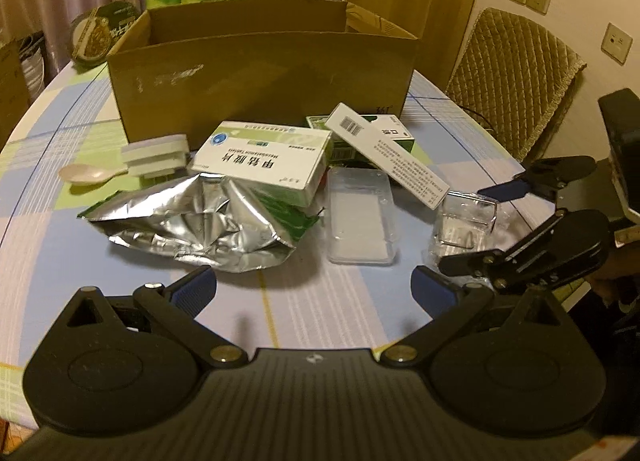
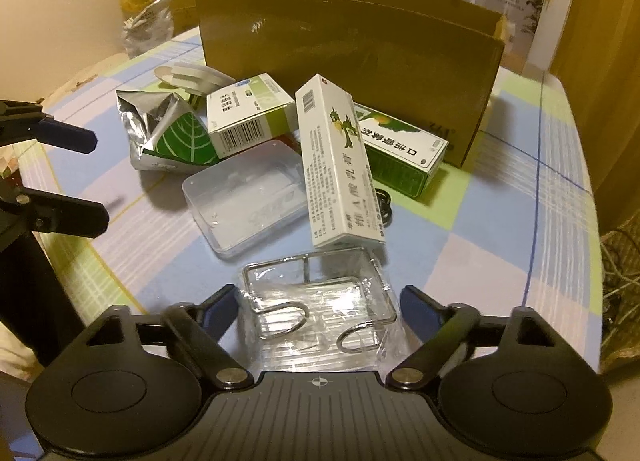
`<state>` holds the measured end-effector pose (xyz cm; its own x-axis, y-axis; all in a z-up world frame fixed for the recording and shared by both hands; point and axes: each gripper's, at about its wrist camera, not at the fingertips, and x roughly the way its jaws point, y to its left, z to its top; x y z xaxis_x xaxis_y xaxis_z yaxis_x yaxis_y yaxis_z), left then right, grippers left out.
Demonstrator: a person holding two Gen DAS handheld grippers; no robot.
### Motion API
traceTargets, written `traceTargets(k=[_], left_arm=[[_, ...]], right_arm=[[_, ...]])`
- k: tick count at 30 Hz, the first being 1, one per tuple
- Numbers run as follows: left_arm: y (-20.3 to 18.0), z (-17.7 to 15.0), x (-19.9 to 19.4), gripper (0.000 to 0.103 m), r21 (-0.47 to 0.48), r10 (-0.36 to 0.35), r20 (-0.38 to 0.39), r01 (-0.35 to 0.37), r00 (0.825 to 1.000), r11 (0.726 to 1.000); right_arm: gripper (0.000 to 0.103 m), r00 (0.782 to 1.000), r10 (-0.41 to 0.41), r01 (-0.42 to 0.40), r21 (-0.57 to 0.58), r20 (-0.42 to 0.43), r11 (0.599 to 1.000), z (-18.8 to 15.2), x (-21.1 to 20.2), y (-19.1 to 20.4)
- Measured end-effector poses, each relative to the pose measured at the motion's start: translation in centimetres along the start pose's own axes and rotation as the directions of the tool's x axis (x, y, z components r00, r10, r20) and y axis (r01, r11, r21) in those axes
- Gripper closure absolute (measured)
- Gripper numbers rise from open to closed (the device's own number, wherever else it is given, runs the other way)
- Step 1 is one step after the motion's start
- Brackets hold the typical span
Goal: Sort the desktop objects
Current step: 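Grasp the clear plastic box with the left tool while the right tool grasps the clear wire-clip tray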
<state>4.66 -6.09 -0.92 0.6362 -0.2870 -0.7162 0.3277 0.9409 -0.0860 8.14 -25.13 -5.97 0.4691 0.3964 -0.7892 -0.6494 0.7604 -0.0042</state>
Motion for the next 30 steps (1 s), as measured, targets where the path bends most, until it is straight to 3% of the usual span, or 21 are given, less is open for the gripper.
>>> traceTargets(k=[2,4,6,12,19,27,30], left_arm=[[-0.3,0.1,0.1,0.001,0.012,-0.008,0.012,0.008,1.0,1.0],[-0.7,0.3,0.1,0.001,0.023,-0.024,0.024,0.023,0.999,0.999],[-1.3,0.4,0.2,0.001,0.042,-0.039,0.031,0.038,0.999,0.998],[-3.1,0.6,1.0,0.012,0.123,-0.067,0.021,0.063,0.998,0.99],[-4.4,1.1,3.0,0.016,0.171,-0.065,0.006,0.063,0.998,0.983],[-4.4,2.2,6.6,0.03,0.135,-0.023,-0.048,0.029,0.999,0.99],[-4.7,2.5,7.7,0.03,0.129,0.009,-0.046,-0.003,0.999,0.992]], right_arm=[[0.024,1.0,0.003,-0.003,-0.005,0.001,1.0,-0.1,0.1,0.0],[0.036,1.0,0.007,-0.007,-0.005,0.005,1.0,-0.2,0.0,0.0],[0.038,1.0,0.008,-0.008,0.005,0.011,1.0,-0.2,-0.2,-0.2],[0.038,1.0,-0.021,0.02,0.039,0.016,0.999,-0.5,-1.4,-0.8],[0.038,0.998,-0.064,0.061,0.108,0.019,0.992,-0.6,-2.5,-2.1],[0.038,0.997,-0.082,0.079,0.142,0.014,0.987,-0.7,-2.6,-2.8],[0.038,0.996,-0.086,0.083,0.151,0.014,0.985,-0.7,-2.6,-2.8]])
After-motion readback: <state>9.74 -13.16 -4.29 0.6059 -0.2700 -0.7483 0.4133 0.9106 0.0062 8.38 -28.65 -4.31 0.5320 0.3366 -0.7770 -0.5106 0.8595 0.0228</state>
